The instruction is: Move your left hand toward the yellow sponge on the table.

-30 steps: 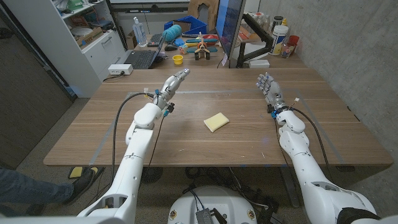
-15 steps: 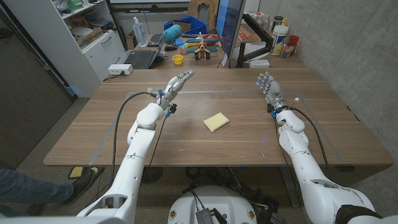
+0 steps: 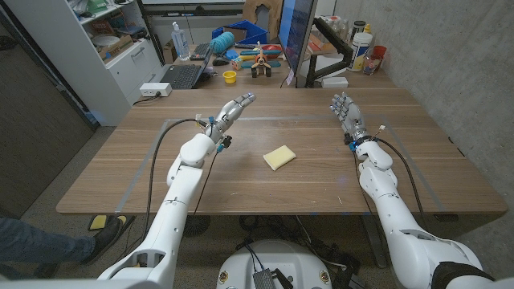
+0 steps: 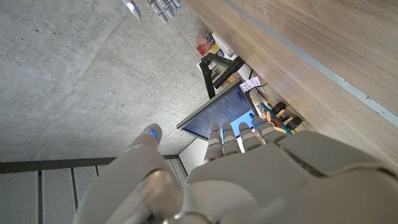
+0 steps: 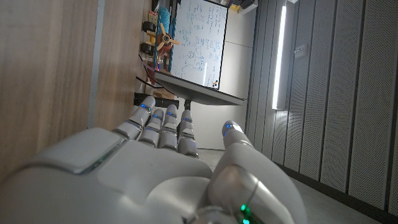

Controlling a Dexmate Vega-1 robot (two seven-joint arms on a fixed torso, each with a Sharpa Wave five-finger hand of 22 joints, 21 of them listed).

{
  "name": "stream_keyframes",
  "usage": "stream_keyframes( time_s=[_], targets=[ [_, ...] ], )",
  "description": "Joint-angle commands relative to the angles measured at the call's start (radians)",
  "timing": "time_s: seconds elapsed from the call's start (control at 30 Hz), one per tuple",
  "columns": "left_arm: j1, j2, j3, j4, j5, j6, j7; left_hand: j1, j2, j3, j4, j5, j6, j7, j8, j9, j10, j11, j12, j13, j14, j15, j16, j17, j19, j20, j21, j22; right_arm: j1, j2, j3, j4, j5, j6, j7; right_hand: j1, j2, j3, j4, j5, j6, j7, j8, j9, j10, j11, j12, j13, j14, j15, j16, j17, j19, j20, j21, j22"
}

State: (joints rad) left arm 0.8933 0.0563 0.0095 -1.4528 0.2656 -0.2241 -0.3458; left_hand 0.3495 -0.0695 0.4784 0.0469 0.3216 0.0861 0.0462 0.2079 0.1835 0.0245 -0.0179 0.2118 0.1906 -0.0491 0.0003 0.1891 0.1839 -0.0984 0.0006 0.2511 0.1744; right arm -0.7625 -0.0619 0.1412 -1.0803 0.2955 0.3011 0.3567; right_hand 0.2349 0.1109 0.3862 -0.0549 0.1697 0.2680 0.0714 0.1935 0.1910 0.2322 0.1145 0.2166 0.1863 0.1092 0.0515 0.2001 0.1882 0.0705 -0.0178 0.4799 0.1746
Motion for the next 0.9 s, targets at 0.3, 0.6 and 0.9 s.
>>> stream_keyframes(
  time_s=[0.3,0.6,0.9],
  targets=[
    [0.000,0.014,0.037,-0.013,0.037,0.005,-0.014,0.015,0.004,0.001,-0.008,-0.003,0.013,-0.001,0.005,0.006,0.012,-0.002,0.003,0.003,0.007,-0.003,0.006,0.001,0.001,0.008,-0.003,0.006,-0.002,0.002,0.003,-0.008,0.002,0.003,0.003,0.004,0.009,-0.002,0.000,0.005,0.007,-0.008,0.004,0.002,0.009,-0.001,0.004,0.002,0.005,0.000,0.004,0.004,0.011,-0.002,-0.009,0.002],
    [-0.002,0.021,0.052,-0.019,0.053,0.005,-0.018,0.019,0.006,0.001,-0.010,-0.003,0.015,0.000,0.004,0.006,0.015,-0.003,0.003,0.003,0.008,-0.004,0.005,0.001,0.002,0.010,-0.006,0.006,0.001,0.001,0.005,-0.003,0.005,0.007,0.005,0.004,0.009,-0.003,0.000,0.005,0.008,-0.008,0.004,0.002,0.010,-0.001,0.004,0.002,0.007,0.000,0.004,0.004,0.013,-0.003,-0.011,0.002],
    [0.004,0.024,0.056,-0.028,0.058,0.002,-0.017,0.023,0.007,0.001,-0.012,-0.004,0.018,-0.002,0.004,0.006,0.013,-0.003,0.002,0.003,0.009,-0.004,0.005,0.001,0.003,0.011,-0.008,0.006,0.006,0.003,0.006,0.007,0.007,0.013,0.009,0.003,0.009,-0.004,0.000,0.005,0.008,-0.009,0.004,0.002,0.010,-0.003,0.004,0.002,0.007,0.001,0.003,0.004,0.014,-0.003,-0.014,0.002]
  ],
)
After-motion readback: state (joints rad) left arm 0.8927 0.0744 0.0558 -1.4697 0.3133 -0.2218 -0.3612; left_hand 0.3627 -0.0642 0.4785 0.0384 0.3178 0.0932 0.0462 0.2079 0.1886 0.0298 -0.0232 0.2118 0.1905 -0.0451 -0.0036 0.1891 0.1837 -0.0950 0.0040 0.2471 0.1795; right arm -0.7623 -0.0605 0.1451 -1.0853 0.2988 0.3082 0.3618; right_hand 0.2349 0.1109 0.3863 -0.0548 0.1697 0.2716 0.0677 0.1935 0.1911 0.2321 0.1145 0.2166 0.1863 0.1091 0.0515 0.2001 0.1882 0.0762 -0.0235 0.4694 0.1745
